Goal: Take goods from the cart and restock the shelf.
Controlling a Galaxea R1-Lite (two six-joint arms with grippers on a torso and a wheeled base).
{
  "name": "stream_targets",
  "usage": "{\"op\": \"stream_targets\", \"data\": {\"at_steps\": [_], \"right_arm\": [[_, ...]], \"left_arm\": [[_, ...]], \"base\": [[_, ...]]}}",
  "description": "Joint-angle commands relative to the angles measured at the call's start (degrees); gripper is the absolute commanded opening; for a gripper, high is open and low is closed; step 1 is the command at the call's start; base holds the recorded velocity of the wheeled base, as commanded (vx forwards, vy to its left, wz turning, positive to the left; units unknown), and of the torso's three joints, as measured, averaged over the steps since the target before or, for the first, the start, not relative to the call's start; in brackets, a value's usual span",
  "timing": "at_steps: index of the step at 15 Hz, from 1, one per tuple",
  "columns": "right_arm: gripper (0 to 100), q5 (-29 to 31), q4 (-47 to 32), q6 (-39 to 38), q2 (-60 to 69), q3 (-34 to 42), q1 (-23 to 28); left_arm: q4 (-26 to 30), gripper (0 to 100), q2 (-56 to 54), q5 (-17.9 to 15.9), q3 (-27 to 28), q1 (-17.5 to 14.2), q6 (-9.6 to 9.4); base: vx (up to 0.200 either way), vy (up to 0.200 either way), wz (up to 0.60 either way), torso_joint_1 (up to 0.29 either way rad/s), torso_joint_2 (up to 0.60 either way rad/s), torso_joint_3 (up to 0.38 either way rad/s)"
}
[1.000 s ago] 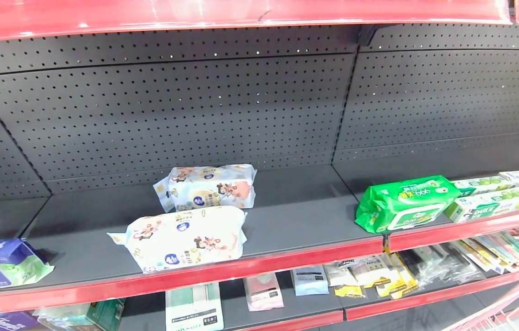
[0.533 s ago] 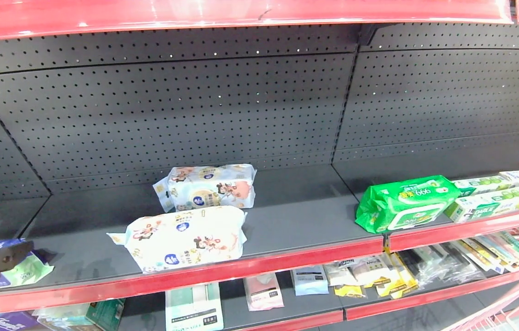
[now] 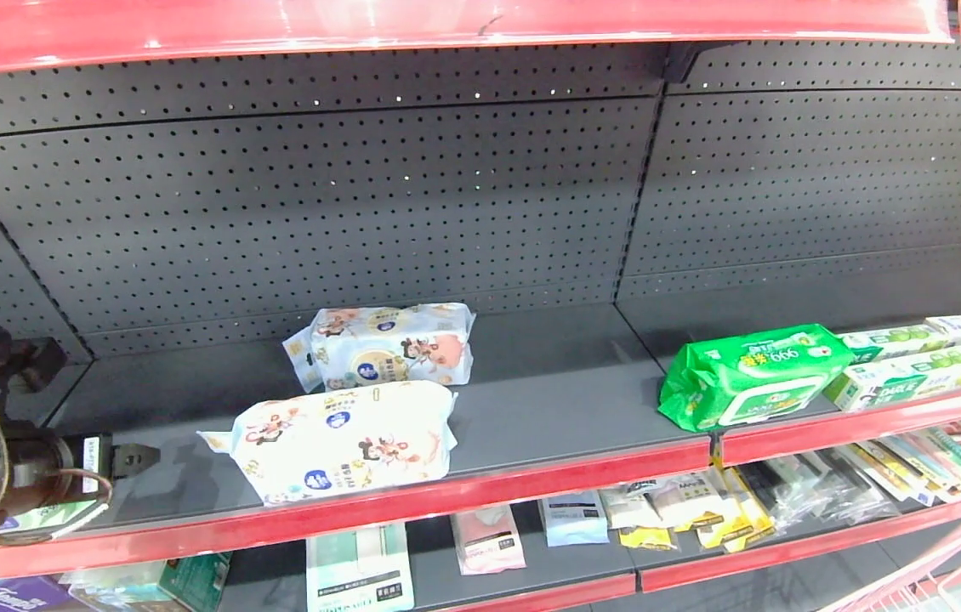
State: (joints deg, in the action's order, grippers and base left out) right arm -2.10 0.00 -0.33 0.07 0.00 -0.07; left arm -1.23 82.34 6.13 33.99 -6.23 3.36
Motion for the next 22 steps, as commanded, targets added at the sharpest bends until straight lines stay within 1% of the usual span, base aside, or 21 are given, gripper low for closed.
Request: {"op": "stream_targets", "data": {"at_steps": [1,2,3,6,8,9,14,20,22], "right_arm": [[100,-0.01,0.0,-0.02,-0.07,0.0,-0.01],[100,-0.01,0.0,-0.02,-0.07,0.0,-0.01],[100,-0.01,0.0,-0.02,-0.07,0.0,-0.01],[100,-0.01,0.0,-0.02,-0.07,0.0,-0.01],[100,-0.01,0.0,-0.02,-0.07,0.0,-0.01],[100,-0.01,0.0,-0.02,-0.07,0.0,-0.01],[100,-0.01,0.0,-0.02,-0.07,0.0,-0.01],[100,-0.01,0.0,-0.02,-0.07,0.0,-0.01],[100,-0.01,0.0,-0.02,-0.07,0.0,-0.01]], "left_arm": [[0.0,100,3.36,-1.74,-0.06,1.48,-0.02],[-0.18,100,4.41,-2.26,0.2,1.75,-0.02],[-0.35,100,6.61,-2.26,0.82,3.15,0.06],[-0.44,100,9.07,-2.35,1.87,5.53,-0.02],[-1.76,100,10.48,-2.44,2.58,6.23,0.06],[-4.04,100,11.71,-2.44,2.58,7.37,0.06],[-4.75,100,13.2,-2.53,3.81,9.31,0.06],[-4.75,100,13.38,-2.53,4.51,10.18,-0.02],[-4.75,100,13.38,-2.53,4.68,11.06,-0.02]], "base": [[0.0,0.0,0.0,0.0,0.0,0.0],[0.0,0.0,0.0,0.0,0.0,0.0],[0.0,0.0,0.0,0.0,0.0,0.0],[0.0,0.0,0.0,0.0,0.0,0.0],[0.0,0.0,0.0,0.0,0.0,0.0],[0.0,0.0,0.0,0.0,0.0,0.0],[0.0,0.0,0.0,0.0,0.0,0.0],[0.0,0.0,0.0,0.0,0.0,0.0],[0.0,0.0,0.0,0.0,0.0,0.0]]}}
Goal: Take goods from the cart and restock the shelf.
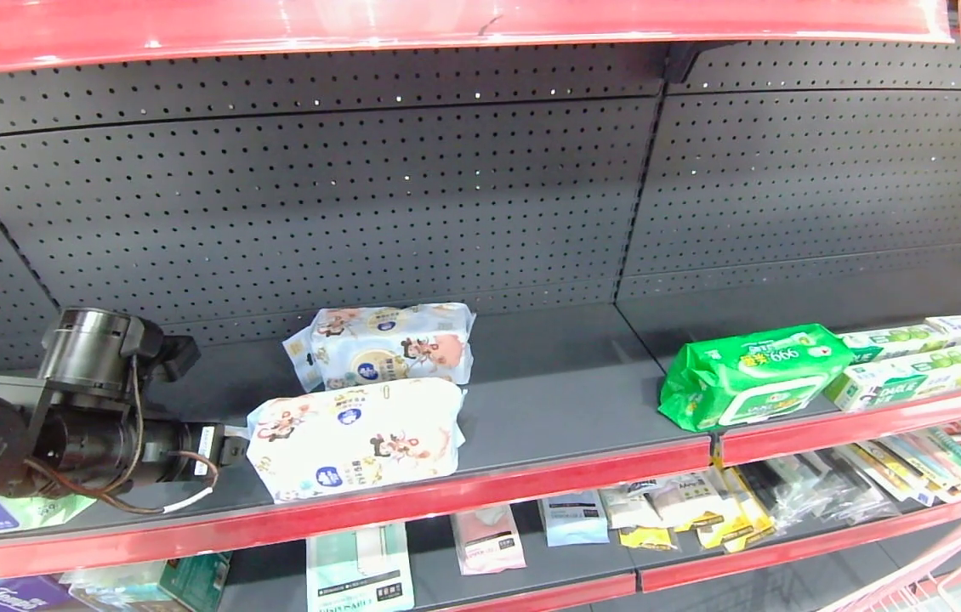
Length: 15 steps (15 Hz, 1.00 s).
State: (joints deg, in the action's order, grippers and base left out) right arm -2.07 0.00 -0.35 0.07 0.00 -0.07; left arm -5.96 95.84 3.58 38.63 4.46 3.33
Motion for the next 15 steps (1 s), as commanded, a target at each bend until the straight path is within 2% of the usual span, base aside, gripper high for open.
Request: {"op": "stream_targets", "data": {"at_steps": [1,6,15], "right_arm": [[100,-0.04,0.0,0.0,-0.07,0.0,-0.01],[100,-0.04,0.0,0.0,-0.07,0.0,-0.01],[100,-0.04,0.0,0.0,-0.07,0.0,-0.01]], "left_arm": [[-0.1,100,-0.04,0.02,0.04,0.46,0.01],[-0.1,100,-0.13,0.02,0.48,2.04,0.1],[-1.25,100,0.4,0.02,1.36,3.01,0.1]], "base": [[0.0,0.0,0.0,0.0,0.0,0.0],[0.0,0.0,0.0,0.0,0.0,0.0],[0.0,0.0,0.0,0.0,0.0,0.0]]}}
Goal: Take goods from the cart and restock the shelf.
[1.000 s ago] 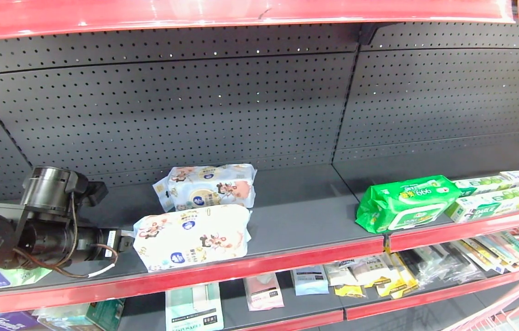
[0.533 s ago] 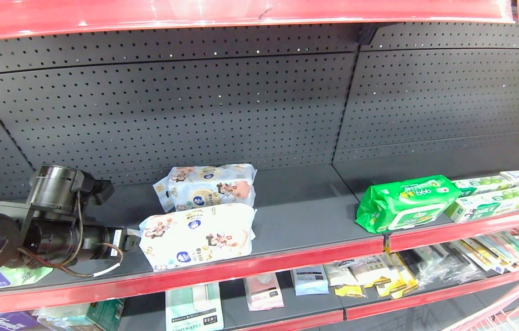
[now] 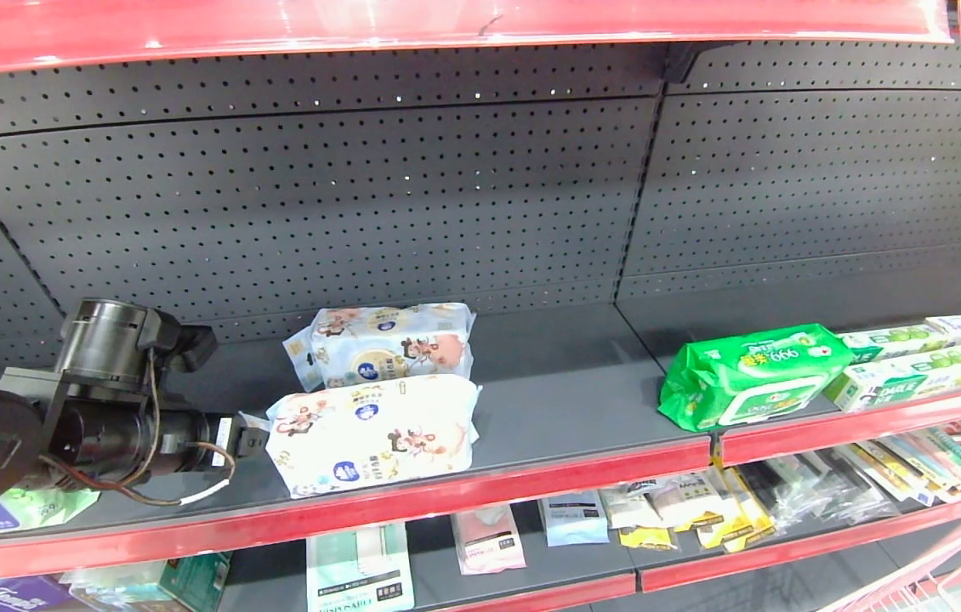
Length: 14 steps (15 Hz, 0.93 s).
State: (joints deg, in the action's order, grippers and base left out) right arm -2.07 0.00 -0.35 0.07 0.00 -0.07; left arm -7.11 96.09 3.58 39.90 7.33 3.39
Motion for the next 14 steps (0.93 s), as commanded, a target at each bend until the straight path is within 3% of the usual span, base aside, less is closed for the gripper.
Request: {"op": "stream_targets", "data": {"at_steps": [1,14], "right_arm": [[100,-0.04,0.0,0.0,-0.07,0.0,-0.01],[100,-0.04,0.0,0.0,-0.07,0.0,-0.01]], "left_arm": [[-0.19,100,0.33,0.02,0.18,0.23,0.04],[-0.19,100,1.38,0.11,0.71,1.64,0.13]], "base": [[0.0,0.0,0.0,0.0,0.0,0.0],[0.0,0.0,0.0,0.0,0.0,0.0]]}}
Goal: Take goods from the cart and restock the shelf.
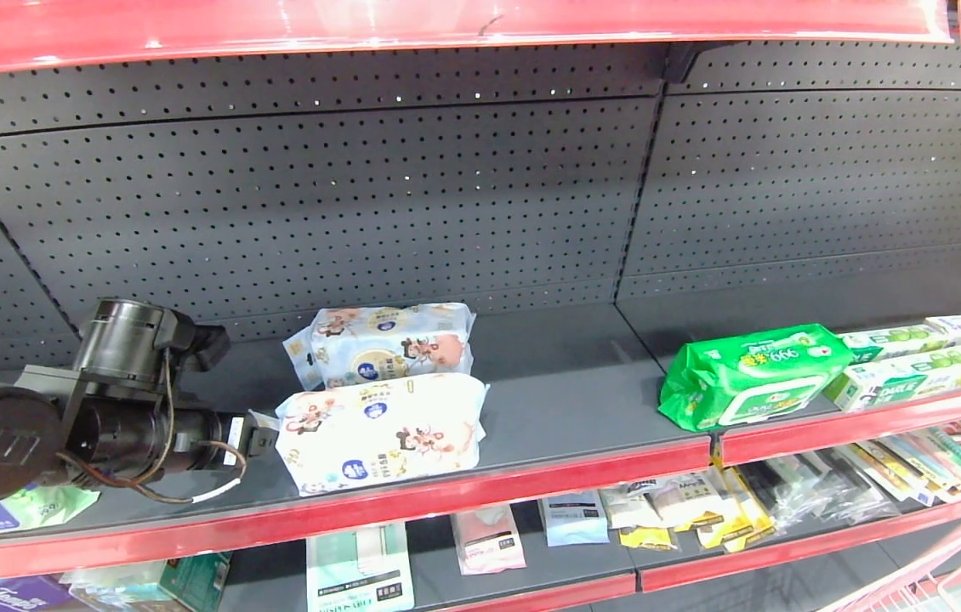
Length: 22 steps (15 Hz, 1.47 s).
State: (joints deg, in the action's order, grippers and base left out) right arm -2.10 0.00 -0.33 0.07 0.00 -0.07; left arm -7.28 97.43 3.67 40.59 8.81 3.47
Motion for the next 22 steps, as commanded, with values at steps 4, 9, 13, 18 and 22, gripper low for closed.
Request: {"op": "stream_targets", "data": {"at_steps": [4,9,13,18,22], "right_arm": [[100,-0.01,0.0,-0.02,-0.07,0.0,-0.01],[100,-0.01,0.0,-0.02,-0.07,0.0,-0.01],[100,-0.01,0.0,-0.02,-0.07,0.0,-0.01],[100,-0.01,0.0,-0.02,-0.07,0.0,-0.01],[100,-0.01,0.0,-0.02,-0.07,0.0,-0.01]], "left_arm": [[-0.02,100,0.31,0.02,0.1,0.68,0.04],[-0.46,100,0.31,0.2,0.01,0.77,0.04],[-3.53,100,-5.76,0.55,-0.78,-4.24,-0.66],[-3.18,100,-39.6,-9.03,-7.99,-26.48,-12.09],[1.21,100,-77.92,-21.77,-22.93,-33.42,-6.64]], "base": [[0.0,0.0,0.0,0.0,0.0,0.0],[0.0,0.0,0.0,0.0,0.0,0.0],[0.0,0.0,0.0,0.0,0.0,0.0],[0.0,0.0,0.0,0.0,0.0,0.0],[0.0,0.0,0.0,0.0,0.0,0.0]]}}
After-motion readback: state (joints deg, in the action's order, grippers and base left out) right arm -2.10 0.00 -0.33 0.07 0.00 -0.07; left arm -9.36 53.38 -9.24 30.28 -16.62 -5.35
